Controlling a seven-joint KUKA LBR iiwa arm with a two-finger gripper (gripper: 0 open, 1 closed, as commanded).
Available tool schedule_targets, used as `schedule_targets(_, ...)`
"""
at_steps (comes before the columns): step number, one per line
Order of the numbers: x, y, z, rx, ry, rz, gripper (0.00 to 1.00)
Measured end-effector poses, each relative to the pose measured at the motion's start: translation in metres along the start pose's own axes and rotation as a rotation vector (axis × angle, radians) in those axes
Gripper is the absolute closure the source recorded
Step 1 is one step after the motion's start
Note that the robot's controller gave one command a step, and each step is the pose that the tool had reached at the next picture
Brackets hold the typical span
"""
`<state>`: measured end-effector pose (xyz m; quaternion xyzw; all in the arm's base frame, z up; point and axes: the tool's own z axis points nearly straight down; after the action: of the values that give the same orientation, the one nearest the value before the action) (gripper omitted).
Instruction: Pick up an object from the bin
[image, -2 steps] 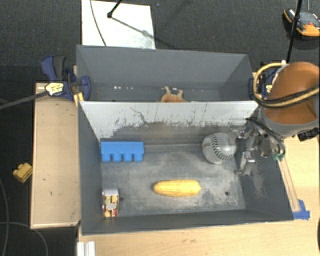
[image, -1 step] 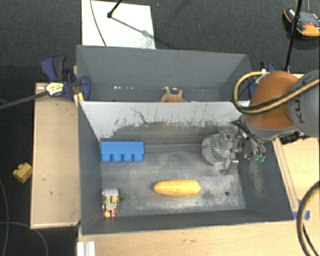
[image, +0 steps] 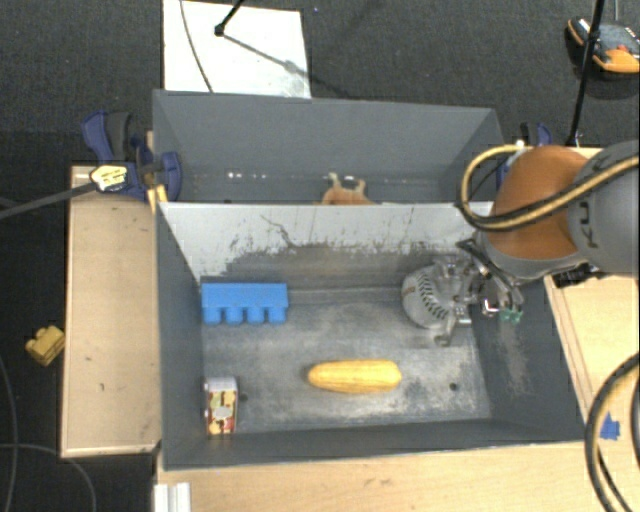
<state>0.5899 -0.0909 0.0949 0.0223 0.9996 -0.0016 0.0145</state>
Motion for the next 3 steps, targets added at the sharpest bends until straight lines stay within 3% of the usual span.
schedule_targets(1, 0.005, 0.012, -0.024, 0.0, 0.017, 0.232, 0.0)
schedule_targets(2, -0.006, 0.004, 0.008, 0.0, 0.009, 0.234, 0.0)
schedule_targets(3, -0.007, 0.003, 0.007, 0.002, 0.002, 0.234, 1.0)
